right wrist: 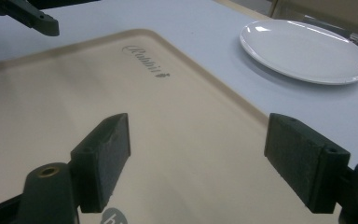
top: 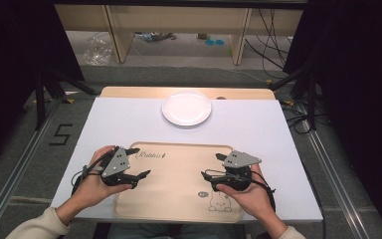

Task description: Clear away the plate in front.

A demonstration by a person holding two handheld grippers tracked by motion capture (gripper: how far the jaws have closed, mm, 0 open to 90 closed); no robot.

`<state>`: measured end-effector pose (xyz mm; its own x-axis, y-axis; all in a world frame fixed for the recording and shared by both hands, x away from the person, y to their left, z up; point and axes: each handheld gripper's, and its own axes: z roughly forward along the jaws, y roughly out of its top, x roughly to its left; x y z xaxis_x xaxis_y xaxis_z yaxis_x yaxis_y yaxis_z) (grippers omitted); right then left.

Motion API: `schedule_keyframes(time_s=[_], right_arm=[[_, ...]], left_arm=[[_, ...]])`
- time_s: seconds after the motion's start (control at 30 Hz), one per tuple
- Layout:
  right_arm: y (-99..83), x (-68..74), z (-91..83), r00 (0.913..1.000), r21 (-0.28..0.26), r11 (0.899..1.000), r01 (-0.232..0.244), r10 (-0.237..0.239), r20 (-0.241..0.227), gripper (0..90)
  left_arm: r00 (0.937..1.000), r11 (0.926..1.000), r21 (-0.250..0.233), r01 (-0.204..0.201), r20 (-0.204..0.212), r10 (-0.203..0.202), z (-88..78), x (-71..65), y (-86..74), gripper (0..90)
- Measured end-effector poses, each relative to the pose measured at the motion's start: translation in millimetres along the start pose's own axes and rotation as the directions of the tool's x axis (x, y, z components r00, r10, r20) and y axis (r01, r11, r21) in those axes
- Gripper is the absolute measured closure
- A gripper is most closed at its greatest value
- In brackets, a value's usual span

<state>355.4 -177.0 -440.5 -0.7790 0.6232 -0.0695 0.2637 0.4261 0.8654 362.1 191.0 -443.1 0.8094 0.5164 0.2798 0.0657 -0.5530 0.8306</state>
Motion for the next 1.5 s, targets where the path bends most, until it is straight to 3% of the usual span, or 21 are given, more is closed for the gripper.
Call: schedule_keyframes(time_s=[0.03, 0.2, 0.23, 0.27, 0.3, 0.33, 0.43, 0.5, 0.57, 0.63, 0.73, 0.9, 0.93, 0.97, 1.13, 1.27, 1.33, 1.5], right_arm=[[0.0, 0.0, 0.0, 1.0000, 0.000, 1.000, 0.000, 0.000, 0.000, 23.6], [0.9, 0.7, 0.7, 1.0000, -0.002, 1.000, 0.007, -0.007, 0.004, 24.0], [0.6, 0.8, 1.5, 0.9999, -0.005, 1.000, 0.007, -0.007, 0.007, 24.1], [0.8, 0.4, 1.1, 0.9999, 0.000, 1.000, 0.009, -0.009, 0.010, 24.3], [1.1, 0.1, 1.0, 0.9999, 0.000, 1.000, 0.007, -0.007, 0.012, 24.6], [1.1, 0.1, 1.0, 0.9999, 0.000, 1.000, 0.007, -0.007, 0.012, 24.6], [1.3, 0.4, 1.3, 0.9998, 0.002, 1.000, 0.010, -0.010, 0.019, 24.6], [1.6, 1.0, 1.8, 0.9997, 0.005, 1.000, 0.011, -0.011, 0.021, 24.8], [1.7, 1.1, 1.9, 0.9997, 0.005, 1.000, 0.013, -0.013, 0.022, 24.8], [1.9, 1.8, 2.0, 0.9997, 0.004, 1.000, 0.011, -0.011, 0.020, 24.7], [1.8, 1.6, 2.2, 0.9998, 0.007, 1.000, 0.014, -0.014, 0.017, 24.8], [1.6, 1.3, 2.2, 0.9998, 0.002, 1.000, 0.012, -0.012, 0.017, 24.8], [1.7, 1.3, 2.5, 0.9997, 0.003, 1.000, 0.013, -0.013, 0.019, 24.8], [1.7, 1.3, 2.5, 0.9997, 0.003, 1.000, 0.013, -0.013, 0.019, 24.8], [1.9, 1.6, 2.7, 0.9998, 0.005, 1.000, 0.008, -0.008, 0.016, 24.8], [1.3, 1.4, 3.7, 0.9996, -0.010, 1.000, 0.011, -0.011, 0.025, 25.0], [1.3, 1.4, 3.4, 0.9998, -0.005, 1.000, 0.008, -0.008, 0.021, 25.1], [1.2, 1.3, 3.4, 0.9998, -0.005, 1.000, 0.006, -0.006, 0.016, 25.3]], left_arm=[[1.0000, 1.0000, 0.000, 0.000, 0.000, 0.000, 0.0, 0.0, 0.0, 25.2], [0.9956, 0.9943, 0.058, -0.090, -0.024, 0.091, 4.1, 1.2, 11.0, 28.5], [0.9955, 0.9953, 0.043, -0.087, -0.033, 0.089, 6.3, 0.1, 13.1, 30.5], [0.9936, 0.9929, 0.056, -0.105, -0.037, 0.107, 7.3, 0.7, 15.5, 32.9], [0.9894, 0.9873, 0.084, -0.135, -0.043, 0.139, 9.9, 1.8, 19.3, 35.4], [0.9894, 0.9873, 0.084, -0.135, -0.043, 0.139, 9.9, 1.8, 19.3, 36.1], [0.9772, 0.9719, 0.128, -0.198, -0.053, 0.206, 15.4, 4.7, 26.3, 37.7], [0.9709, 0.9644, 0.138, -0.225, -0.050, 0.234, 23.8, 7.2, 33.7, 40.9], [0.9694, 0.9619, 0.144, -0.233, -0.045, 0.241, 26.9, 8.1, 36.0, 42.5], [0.9582, 0.9495, 0.156, -0.272, -0.047, 0.282, 33.9, 10.4, 40.7, 42.8], [0.9497, 0.9394, 0.168, -0.299, -0.044, 0.310, 42.4, 13.4, 44.9, 42.5], [0.9407, 0.9279, 0.188, -0.322, -0.047, 0.336, 54.9, 19.4, 49.7, 41.8], [0.9339, 0.9193, 0.198, -0.340, -0.045, 0.355, 59.0, 21.1, 51.6, 41.6], [0.9339, 0.9193, 0.198, -0.340, -0.045, 0.355, 59.0, 21.1, 51.6, 41.4], [0.9228, 0.9049, 0.216, -0.367, -0.040, 0.383, 73.2, 25.7, 56.7, 40.6], [0.9187, 0.8983, 0.227, -0.376, -0.035, 0.393, 85.2, 30.4, 59.3, 40.6], [0.9196, 0.8994, 0.225, -0.375, -0.034, 0.391, 90.5, 32.5, 60.7, 40.4], [0.9092, 0.8844, 0.243, -0.398, -0.022, 0.416, 106.7, 38.2, 66.6, 39.9]])
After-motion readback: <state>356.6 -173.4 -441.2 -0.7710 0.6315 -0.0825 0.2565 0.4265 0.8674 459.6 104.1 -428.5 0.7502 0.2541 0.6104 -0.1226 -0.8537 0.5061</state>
